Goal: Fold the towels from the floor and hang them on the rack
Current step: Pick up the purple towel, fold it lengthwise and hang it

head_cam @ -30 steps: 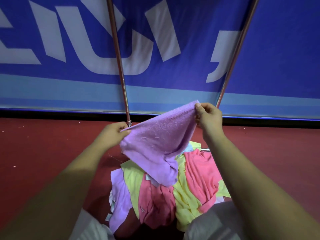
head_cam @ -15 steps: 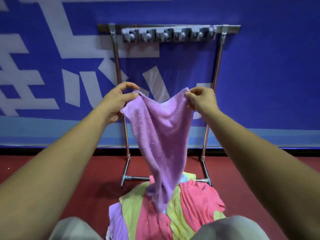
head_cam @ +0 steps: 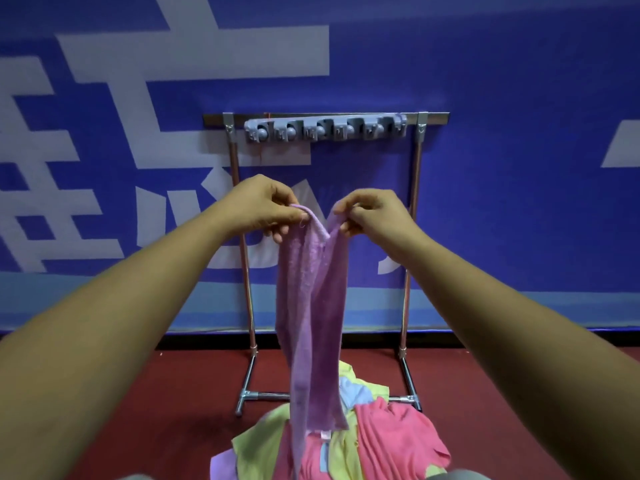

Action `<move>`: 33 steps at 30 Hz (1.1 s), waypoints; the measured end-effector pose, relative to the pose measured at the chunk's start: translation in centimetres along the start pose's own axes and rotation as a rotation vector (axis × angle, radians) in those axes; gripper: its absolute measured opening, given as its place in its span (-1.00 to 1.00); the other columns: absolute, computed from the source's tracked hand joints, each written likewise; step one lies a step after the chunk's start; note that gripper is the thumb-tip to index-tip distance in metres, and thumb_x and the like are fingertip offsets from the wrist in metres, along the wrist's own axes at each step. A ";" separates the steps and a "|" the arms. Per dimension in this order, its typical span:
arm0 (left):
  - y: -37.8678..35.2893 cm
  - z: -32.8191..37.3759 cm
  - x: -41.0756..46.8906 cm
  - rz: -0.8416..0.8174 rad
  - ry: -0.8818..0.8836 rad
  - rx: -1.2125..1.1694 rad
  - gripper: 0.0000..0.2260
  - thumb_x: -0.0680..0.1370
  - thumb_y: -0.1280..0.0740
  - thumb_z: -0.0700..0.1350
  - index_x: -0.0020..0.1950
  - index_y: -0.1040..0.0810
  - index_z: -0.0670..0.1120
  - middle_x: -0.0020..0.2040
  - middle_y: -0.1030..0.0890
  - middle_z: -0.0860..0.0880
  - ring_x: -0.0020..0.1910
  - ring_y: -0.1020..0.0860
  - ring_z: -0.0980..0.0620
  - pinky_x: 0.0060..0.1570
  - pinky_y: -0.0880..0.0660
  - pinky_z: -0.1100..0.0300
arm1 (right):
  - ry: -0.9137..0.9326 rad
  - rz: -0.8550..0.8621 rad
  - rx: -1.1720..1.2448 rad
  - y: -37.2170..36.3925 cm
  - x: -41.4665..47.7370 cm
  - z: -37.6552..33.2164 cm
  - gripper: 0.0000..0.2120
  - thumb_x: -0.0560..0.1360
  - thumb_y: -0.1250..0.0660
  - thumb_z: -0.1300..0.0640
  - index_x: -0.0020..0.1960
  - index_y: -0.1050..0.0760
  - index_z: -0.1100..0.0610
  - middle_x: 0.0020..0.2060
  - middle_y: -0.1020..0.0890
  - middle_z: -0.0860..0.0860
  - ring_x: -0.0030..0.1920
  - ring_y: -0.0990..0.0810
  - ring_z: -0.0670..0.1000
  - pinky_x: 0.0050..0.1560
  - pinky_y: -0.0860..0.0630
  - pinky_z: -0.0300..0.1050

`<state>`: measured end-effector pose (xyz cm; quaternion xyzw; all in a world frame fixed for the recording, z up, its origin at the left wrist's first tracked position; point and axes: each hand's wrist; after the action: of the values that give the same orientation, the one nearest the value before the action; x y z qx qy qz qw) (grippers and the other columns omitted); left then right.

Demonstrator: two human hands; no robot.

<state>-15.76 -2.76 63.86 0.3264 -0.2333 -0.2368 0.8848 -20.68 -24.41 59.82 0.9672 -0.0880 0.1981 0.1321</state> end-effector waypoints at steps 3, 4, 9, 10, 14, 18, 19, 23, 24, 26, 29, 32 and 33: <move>0.2 0.9 0.3 0.019 -0.043 0.064 -0.80 0.48 -0.50 -0.02 -0.19 -0.64 -0.14 -0.43 -0.60 -0.06 -0.46 -0.54 -0.02 -0.32 -0.50 0.09 | -0.013 -0.183 0.022 -0.5 -0.2 0.0 -0.83 0.57 -0.34 0.21 0.01 -0.64 0.31 -0.19 -0.61 0.21 -0.20 -0.58 0.07 0.07 -0.63 0.14; 0.2 1.0 0.4 0.022 -0.054 0.062 -0.79 0.48 -0.49 -0.01 -0.20 -0.64 -0.14 -0.44 -0.58 -0.05 -0.47 -0.53 -0.02 -0.33 -0.47 0.11 | -0.008 -0.239 -0.011 -0.6 -0.2 0.2 -0.74 0.54 -0.42 0.06 0.00 -0.66 0.27 -0.21 -0.60 0.13 -0.18 -0.56 0.02 0.06 -0.63 0.12; 0.6 0.8 1.0 -0.004 -0.060 0.061 -0.78 0.47 -0.49 0.06 -0.17 -0.65 -0.10 -0.38 -0.59 -0.10 -0.42 -0.53 -0.06 -0.30 -0.47 0.07 | 0.121 -0.120 -0.168 -0.6 0.3 0.5 -0.83 0.52 -0.46 0.07 -0.17 -0.62 0.15 -0.35 -0.62 -0.04 -0.31 -0.56 -0.10 -0.17 -0.54 0.00; 0.7 0.5 1.2 -0.017 -0.041 0.063 -0.78 0.47 -0.48 0.07 -0.17 -0.65 -0.08 -0.38 -0.58 -0.07 -0.41 -0.53 -0.04 -0.30 -0.46 0.07 | 0.096 -0.080 -0.102 -0.4 0.5 0.5 -0.85 0.52 -0.46 0.08 -0.17 -0.62 0.14 -0.33 -0.63 -0.03 -0.29 -0.57 -0.08 -0.15 -0.57 0.05; 1.2 -1.0 1.3 -0.319 0.017 0.230 -0.79 0.48 -0.45 0.13 -0.11 -0.68 0.00 -0.26 -0.58 0.07 -0.26 -0.49 0.10 -0.14 -0.40 0.15 | -0.024 -0.031 0.150 0.8 1.3 0.9 -0.85 0.50 -0.47 0.15 -0.21 -0.56 0.15 -0.28 -0.62 0.05 -0.19 -0.57 0.03 -0.06 -0.55 0.11; 0.9 -2.1 0.6 -0.430 0.051 0.146 -0.83 0.54 -0.40 -0.13 -0.03 -0.71 -0.22 -0.09 -0.55 0.00 -0.12 -0.53 0.24 -0.05 -0.45 0.45 | -0.071 -0.003 0.317 2.1 2.1 1.3 -0.80 0.50 -0.45 0.23 -0.27 -0.51 0.13 -0.30 -0.58 0.05 -0.25 -0.53 0.00 -0.14 -0.45 -0.07; 1.1 -2.6 0.6 -0.401 0.061 0.133 -0.84 0.54 -0.40 -0.12 -0.02 -0.71 -0.18 -0.07 -0.59 0.03 -0.10 -0.55 0.28 -0.05 -0.44 0.49 | -0.076 0.012 0.300 2.4 2.3 1.5 -0.79 0.50 -0.45 0.23 -0.28 -0.51 0.12 -0.31 -0.57 0.04 -0.27 -0.51 -0.01 -0.16 -0.43 -0.09; 1.9 -4.5 1.4 -0.169 0.088 0.062 -0.90 0.50 -0.45 0.00 -0.08 -0.71 0.00 -0.12 -0.70 0.07 -0.07 -0.64 0.17 -0.04 -0.51 0.34 | -0.130 0.093 0.149 2.9 3.1 2.1 -0.78 0.47 -0.49 0.20 -0.30 -0.51 0.11 -0.32 -0.57 0.03 -0.26 -0.51 0.00 -0.11 -0.43 -0.04; 2.1 -4.3 1.7 -0.086 0.075 0.007 -0.91 0.50 -0.45 -0.04 -0.08 -0.70 -0.04 -0.16 -0.70 0.04 -0.10 -0.65 0.13 -0.08 -0.53 0.34 | -0.133 0.098 0.122 2.9 3.3 1.7 -0.79 0.47 -0.50 0.19 -0.29 -0.52 0.12 -0.32 -0.58 0.04 -0.26 -0.53 0.01 -0.10 -0.45 -0.03; 2.7 -2.9 2.3 0.051 0.019 -0.182 -0.91 0.53 -0.42 -0.15 -0.07 -0.66 -0.16 -0.23 -0.69 0.02 -0.19 -0.64 0.11 -0.17 -0.55 0.36 | -0.092 0.088 0.149 2.9 4.0 -0.2 -0.84 0.49 -0.47 0.21 -0.23 -0.54 0.16 -0.30 -0.61 0.07 -0.26 -0.57 0.03 -0.10 -0.49 -0.04; 4.6 -0.7 3.2 0.006 -0.062 -0.725 -0.78 0.53 -0.33 -0.13 0.11 -0.60 -0.23 -0.21 -0.64 -0.03 -0.28 -0.58 0.11 -0.22 -0.57 0.27 | -0.093 -0.101 0.622 3.9 5.0 -3.6 -0.89 0.57 -0.32 0.22 -0.03 -0.60 0.22 -0.24 -0.67 0.07 -0.25 -0.64 0.00 -0.11 -0.58 -0.12; 5.6 -0.7 3.7 -0.110 0.069 -0.483 -0.82 0.54 -0.38 -0.13 0.05 -0.62 -0.22 -0.25 -0.52 -0.08 -0.31 -0.46 0.04 -0.30 -0.52 0.29 | -0.166 -0.130 0.473 3.6 5.8 -3.0 -0.88 0.54 -0.35 0.19 -0.12 -0.64 0.19 -0.29 -0.63 0.04 -0.24 -0.60 0.02 -0.12 -0.54 -0.16; 5.5 -0.9 3.8 -0.080 0.113 -0.282 -0.89 0.54 -0.39 -0.17 -0.06 -0.61 -0.21 -0.28 -0.47 -0.11 -0.31 -0.42 0.02 -0.32 -0.50 0.30 | -0.162 -0.040 0.270 3.4 6.1 -2.2 -0.85 0.50 -0.42 0.17 -0.18 -0.61 0.24 -0.30 -0.59 0.05 -0.22 -0.55 0.04 -0.11 -0.49 -0.11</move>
<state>-10.85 -0.78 68.01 0.2206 -0.1347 -0.2836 0.9235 -16.74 -27.72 65.02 0.9905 -0.0518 0.1270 -0.0027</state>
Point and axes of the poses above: each hand's wrist, its own x-axis towards the middle knuckle, its own y-axis out of the back of the hand, z = x × y
